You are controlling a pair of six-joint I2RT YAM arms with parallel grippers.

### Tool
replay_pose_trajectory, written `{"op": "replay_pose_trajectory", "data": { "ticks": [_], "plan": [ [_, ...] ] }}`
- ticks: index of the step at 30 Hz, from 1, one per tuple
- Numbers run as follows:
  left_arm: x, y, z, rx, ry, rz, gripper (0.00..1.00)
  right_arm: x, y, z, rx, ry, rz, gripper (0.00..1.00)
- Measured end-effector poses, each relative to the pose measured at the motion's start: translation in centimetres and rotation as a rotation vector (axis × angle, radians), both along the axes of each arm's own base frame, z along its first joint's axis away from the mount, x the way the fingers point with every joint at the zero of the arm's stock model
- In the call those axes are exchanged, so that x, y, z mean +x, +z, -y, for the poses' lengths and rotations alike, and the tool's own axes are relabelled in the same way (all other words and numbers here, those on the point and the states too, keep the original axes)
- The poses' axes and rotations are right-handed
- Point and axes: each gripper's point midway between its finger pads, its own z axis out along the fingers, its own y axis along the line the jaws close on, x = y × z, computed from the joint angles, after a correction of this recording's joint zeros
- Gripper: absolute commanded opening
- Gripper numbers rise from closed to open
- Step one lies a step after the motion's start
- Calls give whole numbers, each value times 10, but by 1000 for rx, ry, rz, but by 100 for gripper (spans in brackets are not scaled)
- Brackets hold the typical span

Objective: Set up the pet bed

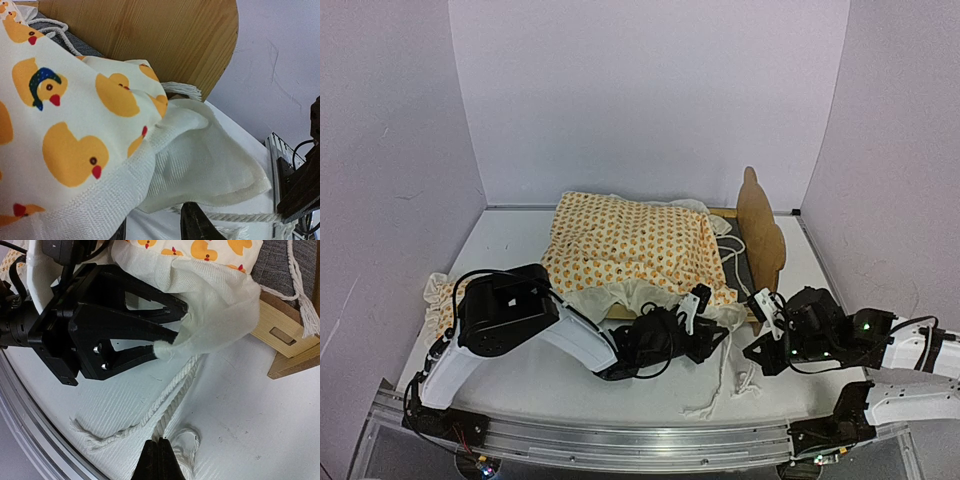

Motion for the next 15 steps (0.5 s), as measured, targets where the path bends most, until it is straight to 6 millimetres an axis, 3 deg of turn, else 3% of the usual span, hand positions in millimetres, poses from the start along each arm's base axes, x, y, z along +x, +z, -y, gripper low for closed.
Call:
{"op": "replay_pose_trajectory", "data": {
  "ticks": [7, 12, 15],
  "plan": [
    [5, 16, 13, -36, 5, -47, 40, 2, 3, -2, 13, 0, 10, 0],
    [10, 27, 21, -56, 13, -55, 32, 2, 4, -3, 17, -1, 13, 0],
    [12, 27, 25, -51, 18, -59, 32, 2, 4, -3, 18, -2, 13, 0]
  ]
}}
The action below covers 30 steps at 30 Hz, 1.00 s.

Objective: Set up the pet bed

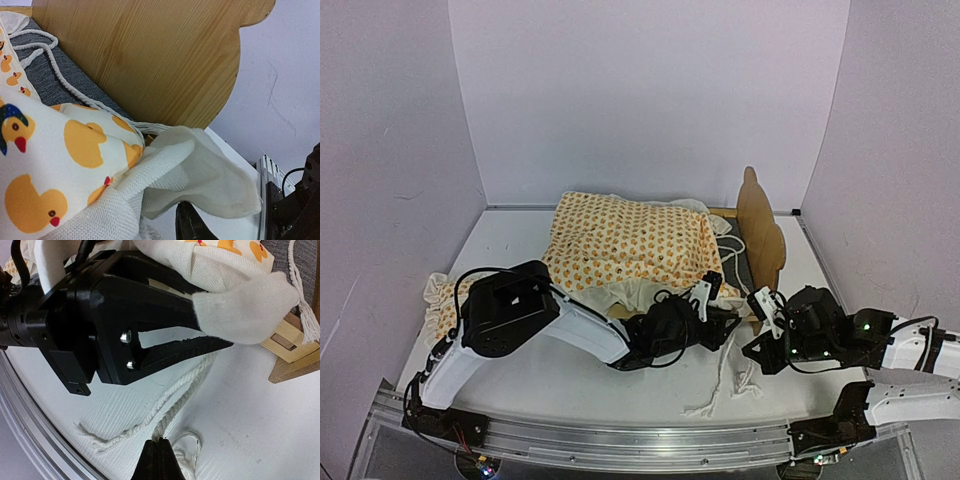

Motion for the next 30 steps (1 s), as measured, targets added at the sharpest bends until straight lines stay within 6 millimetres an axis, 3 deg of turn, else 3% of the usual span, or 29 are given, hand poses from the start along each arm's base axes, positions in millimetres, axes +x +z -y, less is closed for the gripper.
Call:
{"op": "replay_pose_trajectory", "data": {
  "ticks": [5, 12, 20, 25, 30],
  "plan": [
    [0, -7, -3, 18, 11, -10, 33, -1, -2, 1, 1, -4, -4, 0],
    [-3, -36, -22, 93, 35, -43, 33, -1, 2, 1, 14, -4, 5, 0],
    [-2, -23, -12, 62, 34, -50, 41, -1, 1, 1, 16, -3, 1, 0],
    [-2, -13, 1, 30, 26, -42, 40, -3, 1, -1, 23, 3, -4, 0],
    [-1, -17, 6, 28, 32, -38, 40, -3, 2, -1, 25, 4, -3, 0]
  ]
}}
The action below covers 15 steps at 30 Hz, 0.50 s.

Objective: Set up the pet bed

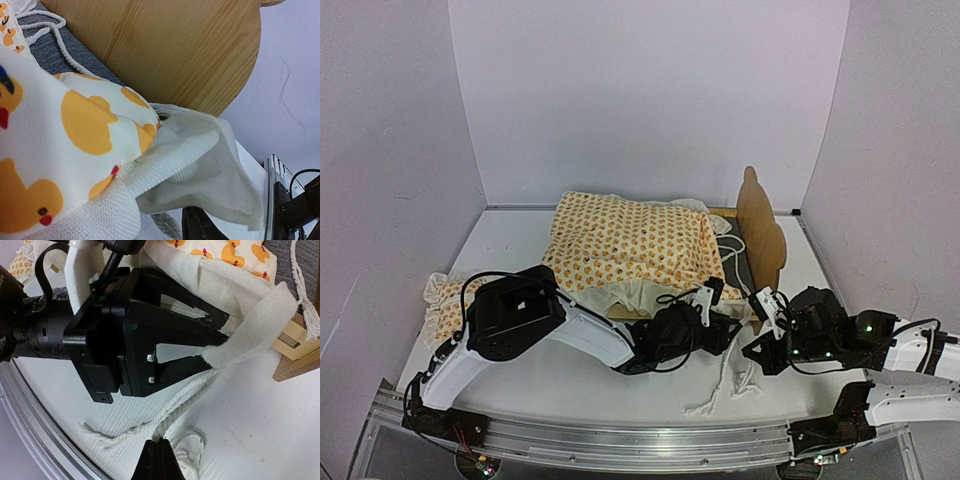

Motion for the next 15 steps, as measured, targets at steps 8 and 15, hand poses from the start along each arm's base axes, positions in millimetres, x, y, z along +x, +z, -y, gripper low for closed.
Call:
{"op": "replay_pose_trajectory", "data": {
  "ticks": [8, 15],
  "plan": [
    [4, -6, 9, 19, 20, 32, 28, 0, 0, 0, 1, -1, 0, 0],
    [9, -5, 11, 39, 26, 78, 1, 2, -3, 5, -16, -31, -4, 0]
  ]
}}
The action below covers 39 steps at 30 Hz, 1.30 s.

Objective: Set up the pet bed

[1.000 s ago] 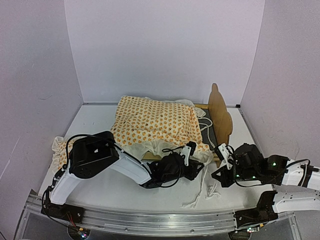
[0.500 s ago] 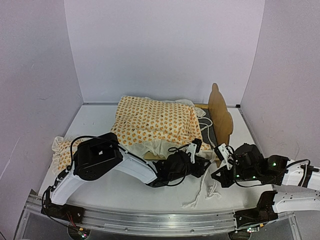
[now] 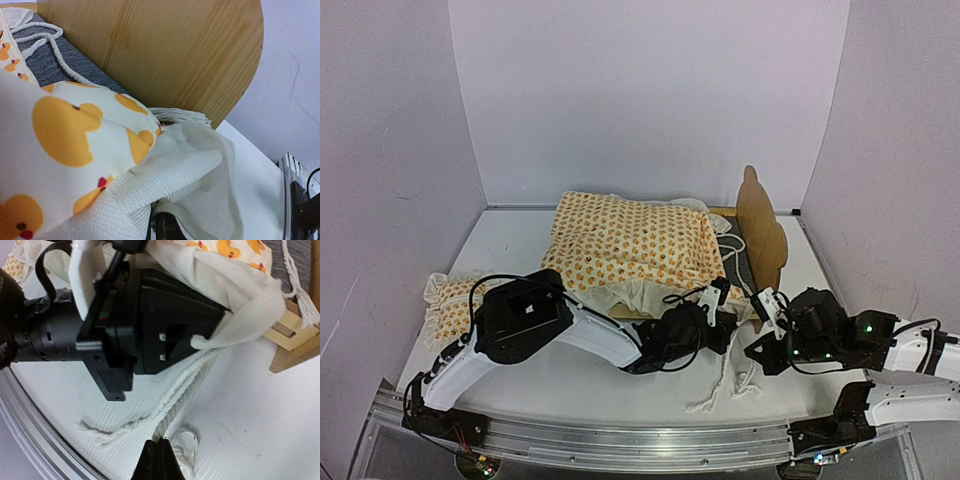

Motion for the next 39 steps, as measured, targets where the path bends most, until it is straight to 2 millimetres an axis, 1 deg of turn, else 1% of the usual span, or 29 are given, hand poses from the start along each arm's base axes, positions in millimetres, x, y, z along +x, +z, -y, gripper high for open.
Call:
{"op": "replay_pose_trajectory", "data": {
  "ticks": [3, 7, 10, 13, 16, 22, 24, 27, 32, 36, 39],
  "plan": [
    [0, -3, -3, 9, -10, -2, 0, 3, -6, 12, -41, -51, 8, 0],
    [-2, -5, -20, 36, -19, -18, 0, 6, -18, 32, -123, -111, 15, 0],
    [-3, 6, -27, 21, -33, -27, 0, 9, -25, 39, -177, -125, 19, 0],
    [-4, 21, -28, -22, -54, -41, 0, 14, -32, 42, -224, -118, 27, 0],
    [-6, 33, -27, -61, -77, -59, 0, 23, -32, 38, -228, -102, 57, 0],
    [-13, 35, -32, -77, -111, -95, 0, 50, -28, 23, -225, -70, 146, 0],
    [-16, 34, -32, -83, -125, -111, 0, 58, -24, 17, -211, -57, 188, 0],
    [-22, 32, -34, -79, -146, -129, 0, 73, -11, 5, -169, -42, 266, 0],
    [-24, 36, -36, -89, -163, -148, 0, 91, 1, -6, -112, -19, 357, 0],
    [-24, 40, -39, -97, -176, -163, 0, 101, -2, -7, -58, -7, 372, 0],
    [-22, 44, -41, -106, -177, -172, 0, 102, -12, -11, -18, 46, 353, 0]
  ]
}}
